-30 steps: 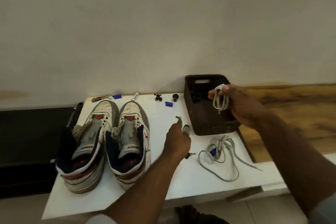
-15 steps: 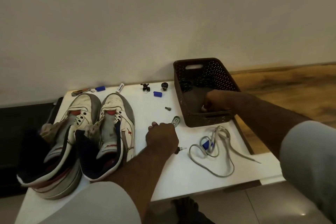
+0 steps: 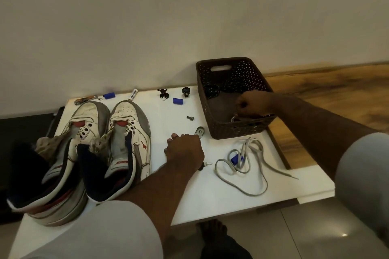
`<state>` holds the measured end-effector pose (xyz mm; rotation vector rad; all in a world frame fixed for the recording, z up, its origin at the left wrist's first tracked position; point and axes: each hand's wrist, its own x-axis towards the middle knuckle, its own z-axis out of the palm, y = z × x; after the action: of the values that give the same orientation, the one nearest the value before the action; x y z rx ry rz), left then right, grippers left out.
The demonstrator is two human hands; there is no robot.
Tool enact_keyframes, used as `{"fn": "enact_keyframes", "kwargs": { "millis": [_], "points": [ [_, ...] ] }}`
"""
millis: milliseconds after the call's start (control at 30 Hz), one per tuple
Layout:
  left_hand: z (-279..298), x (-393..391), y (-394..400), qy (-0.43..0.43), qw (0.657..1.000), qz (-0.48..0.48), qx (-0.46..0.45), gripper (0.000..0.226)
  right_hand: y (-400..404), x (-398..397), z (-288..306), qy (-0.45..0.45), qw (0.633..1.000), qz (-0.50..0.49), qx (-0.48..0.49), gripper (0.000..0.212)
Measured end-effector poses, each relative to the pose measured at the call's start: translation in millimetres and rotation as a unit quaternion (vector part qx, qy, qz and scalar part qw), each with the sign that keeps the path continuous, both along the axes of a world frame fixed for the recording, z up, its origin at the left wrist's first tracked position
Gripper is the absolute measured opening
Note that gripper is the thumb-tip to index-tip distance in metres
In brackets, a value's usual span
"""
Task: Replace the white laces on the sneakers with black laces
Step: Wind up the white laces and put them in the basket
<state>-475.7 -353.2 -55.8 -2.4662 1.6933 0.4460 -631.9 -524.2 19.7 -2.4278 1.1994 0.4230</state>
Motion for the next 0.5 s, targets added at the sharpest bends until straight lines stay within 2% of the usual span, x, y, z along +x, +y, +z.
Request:
{"fn": "enact_keyframes", "kwargs": {
  "millis": [67, 167, 233, 300, 367, 433, 500],
  "points": [
    [-1.9, 1.7, 1.4, 0.001, 1.000, -0.006, -0.010, 0.028, 7.4, -4.0, 11.8, -0.098, 0.993, -0.019, -0.056, 0.008],
    [1.6, 4.4, 5.4, 0.002, 1.000, -0.020, -0.009, 0.028, 47.1, -10.7, 44.4, -0.252, 0.958, -0.023, -0.134, 0.001],
    [10.0, 6.9, 7.6, 0.026, 1.000, -0.011, 0.003, 0.028, 81.9, -15.4, 56.1, -0.273, 0.956, 0.005, -0.104, 0.002],
    [14.4, 10.0, 7.6, 0.063, 0.998, 0.006, 0.027, 0.033, 113.3, -17.7, 43.6, -0.196, 0.979, 0.042, -0.041, 0.009],
    [16.8, 12.5, 11.7, 0.092, 0.994, 0.013, 0.051, 0.045, 138.1, -16.4, 17.7, -0.100, 0.993, 0.057, -0.010, 0.027],
    [20.1, 13.8, 22.9, 0.143, 0.987, 0.042, 0.053, 0.060, 152.9, -11.9, -8.0, -0.040, 0.998, 0.040, -0.017, 0.049],
    [26.1, 13.9, 37.6, 0.168, 0.985, 0.038, 0.016, 0.065, 159.5, -5.6, -24.9, -0.007, 0.999, 0.029, -0.037, 0.054]
  ]
}}
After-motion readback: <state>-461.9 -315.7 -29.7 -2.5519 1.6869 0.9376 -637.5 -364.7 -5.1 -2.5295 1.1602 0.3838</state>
